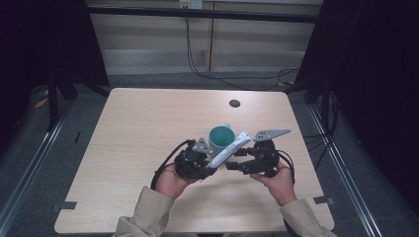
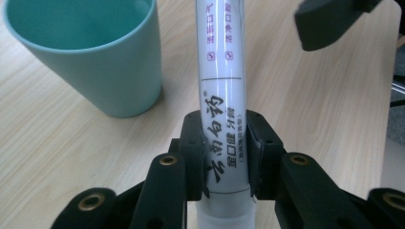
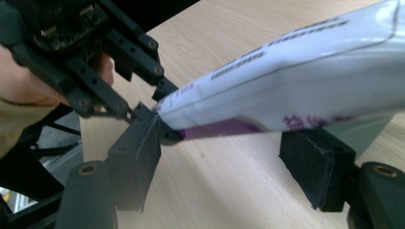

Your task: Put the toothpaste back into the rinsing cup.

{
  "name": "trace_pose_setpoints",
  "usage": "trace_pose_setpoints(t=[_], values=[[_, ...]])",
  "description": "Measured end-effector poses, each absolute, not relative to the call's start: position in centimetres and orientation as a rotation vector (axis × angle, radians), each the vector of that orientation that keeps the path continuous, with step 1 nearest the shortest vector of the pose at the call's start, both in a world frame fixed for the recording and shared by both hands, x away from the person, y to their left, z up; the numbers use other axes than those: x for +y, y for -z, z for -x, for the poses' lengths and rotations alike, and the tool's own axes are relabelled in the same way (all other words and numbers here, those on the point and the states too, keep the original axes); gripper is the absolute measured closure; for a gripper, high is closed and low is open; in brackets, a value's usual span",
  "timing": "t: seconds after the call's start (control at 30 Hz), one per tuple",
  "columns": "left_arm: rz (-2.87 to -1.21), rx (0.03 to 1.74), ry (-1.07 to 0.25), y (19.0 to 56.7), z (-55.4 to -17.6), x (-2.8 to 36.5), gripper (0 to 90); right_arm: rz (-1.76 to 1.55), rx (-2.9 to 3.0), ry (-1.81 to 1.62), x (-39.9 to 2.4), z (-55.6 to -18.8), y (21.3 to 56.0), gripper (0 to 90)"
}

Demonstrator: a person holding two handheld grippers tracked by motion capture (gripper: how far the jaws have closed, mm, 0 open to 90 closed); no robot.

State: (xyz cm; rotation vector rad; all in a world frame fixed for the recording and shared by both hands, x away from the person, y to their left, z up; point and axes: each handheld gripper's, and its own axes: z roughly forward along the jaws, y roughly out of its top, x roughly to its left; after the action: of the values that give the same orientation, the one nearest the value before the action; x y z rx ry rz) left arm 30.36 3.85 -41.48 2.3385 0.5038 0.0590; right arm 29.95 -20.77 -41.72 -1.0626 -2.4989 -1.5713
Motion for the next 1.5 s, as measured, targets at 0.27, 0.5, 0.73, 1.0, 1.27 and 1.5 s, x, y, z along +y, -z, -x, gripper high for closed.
trace_pose_setpoints(t=[0.27,0.5,0.73,1.0,1.27,1.5], values=[[-2.355,0.476,-0.029,41.6,-30.0,2.6,72.1,1.122,-2.373,1.649,-21.5,-30.4,41.5,48.9],[-2.352,0.480,0.014,42.2,-30.1,2.2,66.2,1.023,-2.310,1.679,-21.9,-30.3,40.9,74.6],[-2.347,0.488,0.004,42.3,-30.1,2.6,33.8,1.010,-2.352,1.674,-22.4,-30.2,40.3,76.2],[-2.332,0.519,-0.032,43.5,-30.0,4.6,20.6,1.032,-2.444,1.621,-23.5,-30.3,39.5,76.3],[-2.332,0.594,-0.039,45.7,-30.3,7.0,17.5,1.058,-2.514,1.586,-24.3,-30.4,38.6,76.4],[-2.339,0.630,-0.053,47.5,-30.2,8.4,17.2,1.071,-2.546,1.564,-24.8,-30.6,38.0,76.4]])
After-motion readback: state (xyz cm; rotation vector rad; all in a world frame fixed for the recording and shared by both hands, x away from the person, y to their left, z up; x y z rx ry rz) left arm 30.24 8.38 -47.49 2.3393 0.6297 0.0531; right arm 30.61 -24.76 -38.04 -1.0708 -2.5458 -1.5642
